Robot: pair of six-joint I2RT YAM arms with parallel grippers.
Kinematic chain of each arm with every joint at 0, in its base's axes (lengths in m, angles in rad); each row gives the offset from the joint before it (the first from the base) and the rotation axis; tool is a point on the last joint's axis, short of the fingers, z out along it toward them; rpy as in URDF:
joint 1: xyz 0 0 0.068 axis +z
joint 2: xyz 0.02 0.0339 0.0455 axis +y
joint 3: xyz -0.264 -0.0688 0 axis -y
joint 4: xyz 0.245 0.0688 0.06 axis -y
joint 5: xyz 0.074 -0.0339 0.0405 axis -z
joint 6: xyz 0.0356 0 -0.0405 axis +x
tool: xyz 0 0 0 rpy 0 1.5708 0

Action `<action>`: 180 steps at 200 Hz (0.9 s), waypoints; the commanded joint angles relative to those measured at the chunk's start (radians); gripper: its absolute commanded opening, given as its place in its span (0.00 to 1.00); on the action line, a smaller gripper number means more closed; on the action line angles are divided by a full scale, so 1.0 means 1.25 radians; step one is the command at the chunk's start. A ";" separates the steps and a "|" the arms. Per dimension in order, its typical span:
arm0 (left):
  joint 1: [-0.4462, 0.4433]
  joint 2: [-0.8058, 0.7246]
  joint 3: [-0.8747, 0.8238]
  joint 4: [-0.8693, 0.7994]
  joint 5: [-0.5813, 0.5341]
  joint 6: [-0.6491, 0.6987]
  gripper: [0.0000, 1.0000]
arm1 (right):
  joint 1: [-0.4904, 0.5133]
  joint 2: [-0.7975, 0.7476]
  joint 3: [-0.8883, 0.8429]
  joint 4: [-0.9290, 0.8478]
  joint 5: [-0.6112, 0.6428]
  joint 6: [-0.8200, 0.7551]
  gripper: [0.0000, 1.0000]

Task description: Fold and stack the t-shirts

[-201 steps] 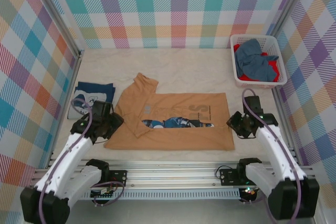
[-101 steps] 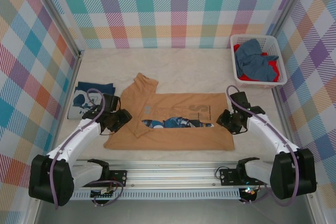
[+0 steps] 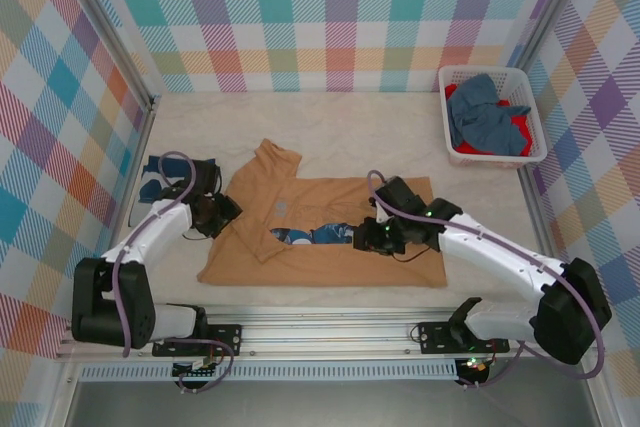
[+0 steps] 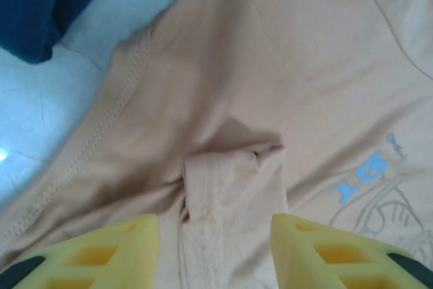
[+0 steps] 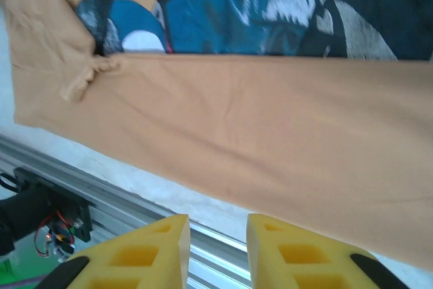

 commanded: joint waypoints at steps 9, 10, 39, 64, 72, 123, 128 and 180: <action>0.017 0.046 -0.014 -0.008 0.008 0.030 0.46 | -0.022 -0.038 -0.051 0.007 -0.011 0.021 0.31; 0.016 0.047 -0.015 -0.005 0.008 0.030 0.46 | -0.022 -0.036 -0.050 0.009 -0.017 0.018 0.31; 0.018 0.057 -0.014 0.057 0.028 0.050 0.43 | 0.067 0.101 0.034 0.059 -0.126 -0.080 0.31; 0.018 0.078 -0.009 0.067 0.017 0.074 0.40 | 0.194 0.250 0.145 0.102 -0.093 -0.116 0.31; 0.018 0.091 -0.003 0.070 0.018 0.087 0.39 | 0.222 0.292 0.181 0.119 -0.071 -0.123 0.32; 0.020 0.149 0.015 0.103 0.020 0.135 0.30 | 0.316 0.507 0.416 0.154 0.041 -0.235 0.36; 0.021 0.151 0.013 0.107 0.021 0.135 0.27 | 0.325 0.530 0.443 0.145 0.052 -0.250 0.36; 0.027 0.134 0.026 0.101 0.030 0.132 0.10 | 0.376 0.719 0.659 0.003 0.219 -0.296 0.39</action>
